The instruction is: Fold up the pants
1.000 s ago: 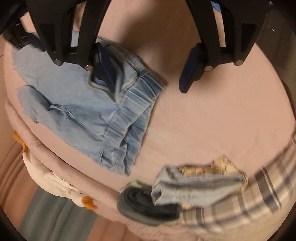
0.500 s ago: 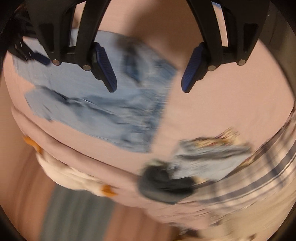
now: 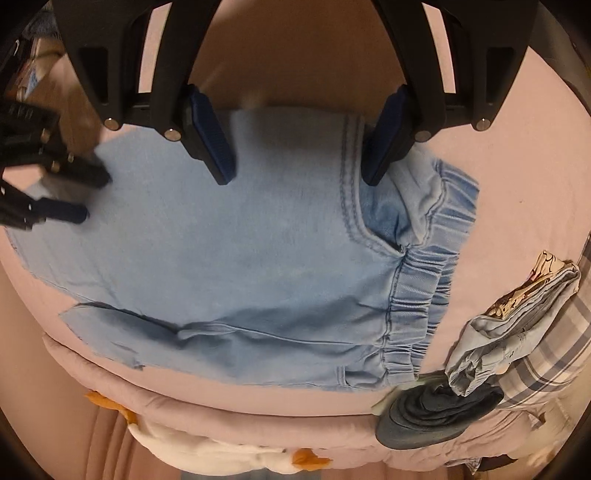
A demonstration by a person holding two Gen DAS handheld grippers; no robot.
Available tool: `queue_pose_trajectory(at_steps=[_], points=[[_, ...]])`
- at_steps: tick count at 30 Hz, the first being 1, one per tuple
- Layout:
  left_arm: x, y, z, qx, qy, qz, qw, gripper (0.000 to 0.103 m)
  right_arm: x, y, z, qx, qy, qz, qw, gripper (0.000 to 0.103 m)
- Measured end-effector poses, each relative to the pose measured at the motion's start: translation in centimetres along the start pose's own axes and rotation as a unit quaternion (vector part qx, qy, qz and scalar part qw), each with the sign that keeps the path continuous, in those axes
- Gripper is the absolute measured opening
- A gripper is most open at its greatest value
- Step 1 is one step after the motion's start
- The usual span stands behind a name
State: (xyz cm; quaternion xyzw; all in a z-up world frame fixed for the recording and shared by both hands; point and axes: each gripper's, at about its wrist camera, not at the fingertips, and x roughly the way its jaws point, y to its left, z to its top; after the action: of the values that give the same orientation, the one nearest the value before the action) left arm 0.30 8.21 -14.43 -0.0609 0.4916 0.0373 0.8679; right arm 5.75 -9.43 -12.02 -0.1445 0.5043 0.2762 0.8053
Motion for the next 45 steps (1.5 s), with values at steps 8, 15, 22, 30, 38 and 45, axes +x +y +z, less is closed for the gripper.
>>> queue_pose_trajectory(at_steps=[8,15,22,30,38,45], points=[[-2.4,1.9,1.8,-0.027,-0.054,0.019,0.9980,0.072,-1.4,0.0,1.3,0.014,-0.016,0.005,1.000,0.053],[0.6,4.3,1.5,-0.041,-0.018,0.070,0.9966,0.078,-0.2,2.5,2.8,-0.019,-0.035,0.021,0.999,0.053],[0.2,5.9,1.1,-0.076,-0.017,0.050,0.9957,0.083,1.4,3.1,1.8,-0.032,0.005,0.023,0.999,0.053],[-0.7,7.3,1.8,-0.105,-0.030,0.057,0.9924,0.082,0.5,1.4,2.9,-0.007,-0.009,0.012,1.000,0.053],[-1.6,9.4,5.6,-0.112,-0.054,0.049,0.9910,0.080,1.4,2.0,3.1,-0.029,0.011,0.023,0.999,0.054],[0.7,8.9,10.5,-0.072,-0.055,0.054,0.9944,0.081,1.6,-0.6,5.3,-0.007,-0.012,0.017,1.000,0.054]])
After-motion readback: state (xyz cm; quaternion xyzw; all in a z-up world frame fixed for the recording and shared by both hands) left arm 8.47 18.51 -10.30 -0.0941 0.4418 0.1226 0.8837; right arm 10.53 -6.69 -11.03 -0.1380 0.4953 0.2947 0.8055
